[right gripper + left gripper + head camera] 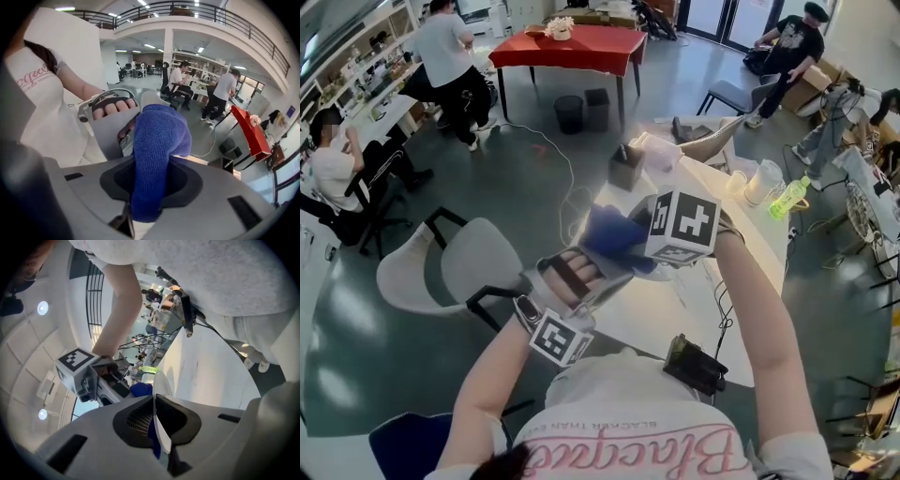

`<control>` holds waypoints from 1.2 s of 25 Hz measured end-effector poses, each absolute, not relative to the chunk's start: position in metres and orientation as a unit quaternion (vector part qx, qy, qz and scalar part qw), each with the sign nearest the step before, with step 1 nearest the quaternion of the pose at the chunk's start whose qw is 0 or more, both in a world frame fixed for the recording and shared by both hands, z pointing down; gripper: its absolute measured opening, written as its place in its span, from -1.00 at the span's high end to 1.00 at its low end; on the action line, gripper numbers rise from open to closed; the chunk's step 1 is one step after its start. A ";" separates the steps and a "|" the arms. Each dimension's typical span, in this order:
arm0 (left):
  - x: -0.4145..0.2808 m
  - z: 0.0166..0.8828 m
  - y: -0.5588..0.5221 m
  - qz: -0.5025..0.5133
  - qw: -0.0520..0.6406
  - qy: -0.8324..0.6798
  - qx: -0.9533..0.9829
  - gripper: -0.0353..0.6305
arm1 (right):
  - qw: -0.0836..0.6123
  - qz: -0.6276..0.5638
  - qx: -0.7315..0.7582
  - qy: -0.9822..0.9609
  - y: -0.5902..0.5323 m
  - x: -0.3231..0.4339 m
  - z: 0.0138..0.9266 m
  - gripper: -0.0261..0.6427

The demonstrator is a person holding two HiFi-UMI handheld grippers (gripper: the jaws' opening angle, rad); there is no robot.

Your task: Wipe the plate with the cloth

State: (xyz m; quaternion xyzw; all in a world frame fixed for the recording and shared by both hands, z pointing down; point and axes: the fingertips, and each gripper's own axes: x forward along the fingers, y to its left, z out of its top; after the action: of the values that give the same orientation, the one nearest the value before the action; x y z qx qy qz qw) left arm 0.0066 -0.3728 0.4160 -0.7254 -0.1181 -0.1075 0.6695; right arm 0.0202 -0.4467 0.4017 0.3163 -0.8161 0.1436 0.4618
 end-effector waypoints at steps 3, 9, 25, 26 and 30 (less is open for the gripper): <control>0.004 0.420 -0.370 -0.108 0.671 -0.125 -0.723 0.85 | 0.496 0.134 0.309 -0.801 -0.457 0.020 0.415 0.59; -0.001 0.417 -0.368 -0.101 0.665 -0.119 -0.730 0.85 | 0.517 0.162 0.316 -0.779 -0.465 0.035 0.450 0.59; -0.017 0.418 -0.415 -0.103 0.399 -0.011 -0.911 0.85 | 0.380 0.236 0.464 -0.765 -0.439 0.105 0.473 0.59; -0.018 0.417 -0.423 -0.099 0.355 0.007 -0.930 0.85 | 0.362 0.230 0.481 -0.765 -0.438 0.108 0.466 0.59; -0.021 0.419 -0.450 -0.082 0.202 0.060 -0.974 0.85 | 0.319 0.205 0.547 -0.746 -0.433 0.123 0.450 0.59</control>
State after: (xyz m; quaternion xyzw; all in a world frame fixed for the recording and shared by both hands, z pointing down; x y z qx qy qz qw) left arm -0.0207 -0.4501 0.4191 -0.9741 0.0603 -0.0823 0.2017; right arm 0.1229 -0.4334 0.4502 0.5470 -0.7463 0.2053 0.3189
